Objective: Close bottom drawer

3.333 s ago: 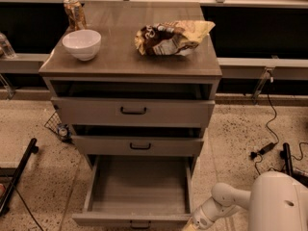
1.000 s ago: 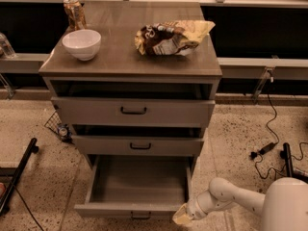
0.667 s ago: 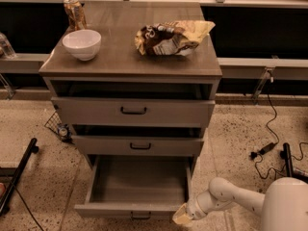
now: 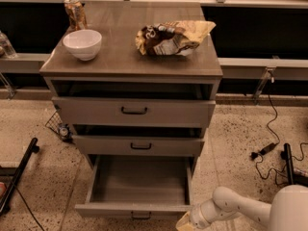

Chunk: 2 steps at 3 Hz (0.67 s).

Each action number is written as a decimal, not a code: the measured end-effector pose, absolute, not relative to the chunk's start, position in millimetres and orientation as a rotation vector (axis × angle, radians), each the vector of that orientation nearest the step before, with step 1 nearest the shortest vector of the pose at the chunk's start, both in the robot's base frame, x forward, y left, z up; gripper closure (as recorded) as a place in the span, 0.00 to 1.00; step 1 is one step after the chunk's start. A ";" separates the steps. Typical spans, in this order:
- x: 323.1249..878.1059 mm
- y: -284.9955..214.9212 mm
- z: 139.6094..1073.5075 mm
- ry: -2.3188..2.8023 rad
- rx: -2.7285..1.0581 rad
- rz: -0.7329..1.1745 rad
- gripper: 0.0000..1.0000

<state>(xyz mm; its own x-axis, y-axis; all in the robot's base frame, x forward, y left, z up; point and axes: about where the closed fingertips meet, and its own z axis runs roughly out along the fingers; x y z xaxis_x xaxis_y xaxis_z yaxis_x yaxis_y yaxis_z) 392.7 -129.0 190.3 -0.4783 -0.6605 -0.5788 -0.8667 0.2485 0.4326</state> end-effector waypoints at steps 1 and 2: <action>393.4 -128.4 183.7 2.207 -1.406 1.026 1.00; 413.0 -118.0 170.2 2.150 -1.425 0.949 1.00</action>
Offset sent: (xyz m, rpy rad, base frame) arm 0.0366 0.0132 -0.0242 0.0149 -0.2006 -0.0169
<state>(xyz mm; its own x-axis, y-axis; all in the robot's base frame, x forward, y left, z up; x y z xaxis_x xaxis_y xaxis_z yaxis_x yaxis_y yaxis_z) 413.0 -118.0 170.2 -0.4065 -0.6480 -0.6441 -0.9126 0.2538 0.3207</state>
